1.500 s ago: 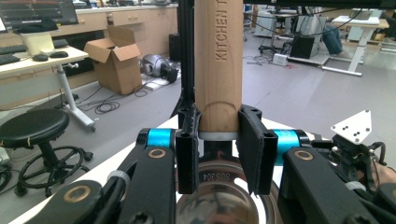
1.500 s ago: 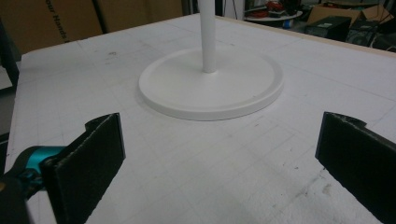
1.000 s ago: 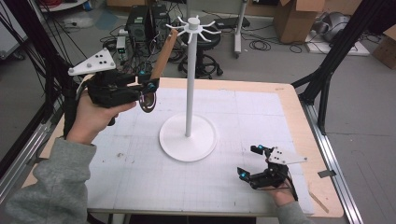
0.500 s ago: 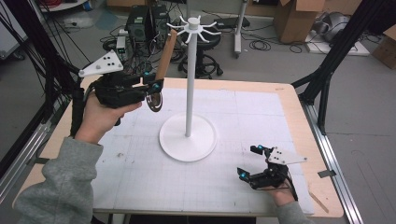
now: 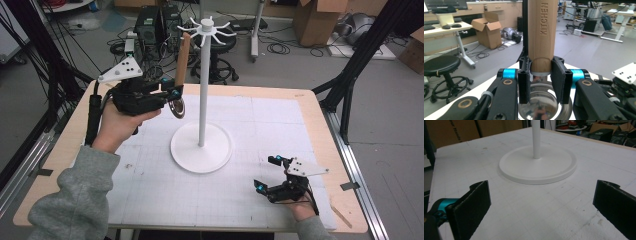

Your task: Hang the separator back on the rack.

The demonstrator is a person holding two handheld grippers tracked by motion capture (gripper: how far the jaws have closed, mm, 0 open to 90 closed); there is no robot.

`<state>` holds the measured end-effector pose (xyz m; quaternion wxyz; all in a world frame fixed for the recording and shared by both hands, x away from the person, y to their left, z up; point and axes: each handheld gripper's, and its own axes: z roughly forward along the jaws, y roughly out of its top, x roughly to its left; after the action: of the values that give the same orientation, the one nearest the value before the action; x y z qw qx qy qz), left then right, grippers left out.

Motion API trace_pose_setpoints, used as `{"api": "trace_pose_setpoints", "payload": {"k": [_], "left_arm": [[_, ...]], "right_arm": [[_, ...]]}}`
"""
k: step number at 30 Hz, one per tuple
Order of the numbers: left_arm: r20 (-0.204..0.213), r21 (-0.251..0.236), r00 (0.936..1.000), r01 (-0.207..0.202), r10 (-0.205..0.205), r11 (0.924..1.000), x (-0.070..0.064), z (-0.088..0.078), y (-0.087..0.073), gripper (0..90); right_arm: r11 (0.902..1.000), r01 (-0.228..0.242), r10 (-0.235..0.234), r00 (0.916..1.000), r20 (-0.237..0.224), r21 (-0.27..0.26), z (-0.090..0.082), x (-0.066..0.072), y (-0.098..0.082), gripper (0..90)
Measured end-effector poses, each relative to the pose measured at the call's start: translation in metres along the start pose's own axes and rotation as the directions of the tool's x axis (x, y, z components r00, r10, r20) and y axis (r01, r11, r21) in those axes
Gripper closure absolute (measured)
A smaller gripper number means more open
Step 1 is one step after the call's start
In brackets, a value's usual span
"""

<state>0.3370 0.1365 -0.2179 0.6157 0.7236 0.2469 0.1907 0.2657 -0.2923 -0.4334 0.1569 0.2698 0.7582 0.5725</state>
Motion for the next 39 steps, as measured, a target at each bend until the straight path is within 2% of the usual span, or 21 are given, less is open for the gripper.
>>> {"api": "trace_pose_setpoints", "payload": {"k": [4,9,18,21,23,25,27,28,30,33,34,39], "left_arm": [[-0.001,-0.006,1.0000,0.003,-0.003,1.0000,-0.001,0.004,-0.001,69.3],[-0.017,-0.019,0.9996,-0.021,0.021,0.9996,-0.003,0.007,-0.002,67.9],[-0.001,-0.069,0.9954,-0.096,0.096,0.9930,-0.003,-0.002,-0.016,44.8],[0.015,-0.066,0.9946,-0.102,0.103,0.9926,-0.006,-0.006,-0.020,34.6],[0.021,-0.060,0.9914,-0.128,0.129,0.9900,-0.008,-0.007,-0.024,24.5],[0.034,-0.048,0.9893,-0.140,0.142,0.9889,-0.010,-0.009,-0.028,19.0],[0.018,-0.035,0.9883,-0.151,0.151,0.9880,-0.011,-0.009,-0.032,13.8],[0.011,-0.034,0.9886,-0.150,0.151,0.9881,-0.011,-0.010,-0.034,12.2],[0.027,-0.029,0.9903,-0.135,0.136,0.9904,-0.011,-0.011,-0.037,11.0],[0.037,-0.038,0.9890,-0.142,0.143,0.9892,-0.012,-0.014,-0.043,9.8],[0.051,-0.042,0.9895,-0.133,0.135,0.9902,-0.011,-0.014,-0.045,8.2],[0.068,-0.042,0.9928,-0.096,0.099,0.9945,-0.010,-0.017,-0.056,1.7]], "right_arm": [[1.0000,-0.001,0.001,1.0000,-0.006,0.002,0.000,0.001,0.000,0.5],[1.0000,-0.002,0.002,1.0000,-0.005,0.000,0.000,0.001,0.000,0.5],[0.9999,-0.007,0.007,0.9999,-0.008,-0.012,0.000,-0.002,0.000,0.5],[0.9999,-0.004,0.004,1.0000,-0.009,-0.013,0.002,-0.002,0.001,0.5],[0.9999,-0.001,0.001,1.0000,-0.010,-0.015,0.003,-0.002,0.002,0.5],[0.9999,-0.007,0.007,0.9999,-0.016,-0.012,0.004,-0.001,0.002,0.5],[1.0000,-0.003,0.003,0.9998,-0.017,-0.008,0.005,-0.001,0.002,0.5],[1.0000,-0.003,0.002,0.9998,-0.018,-0.009,0.005,-0.001,0.002,0.5],[1.0000,-0.003,0.003,0.9999,-0.016,-0.009,0.005,-0.001,0.002,0.5],[0.9999,-0.004,0.004,0.9999,-0.017,-0.009,0.005,-0.001,0.002,0.5],[0.9999,-0.004,0.004,0.9999,-0.017,-0.009,0.004,-0.001,0.002,0.5],[1.0000,-0.006,0.006,0.9998,-0.018,-0.005,0.004,-0.001,0.002,0.5]]}}
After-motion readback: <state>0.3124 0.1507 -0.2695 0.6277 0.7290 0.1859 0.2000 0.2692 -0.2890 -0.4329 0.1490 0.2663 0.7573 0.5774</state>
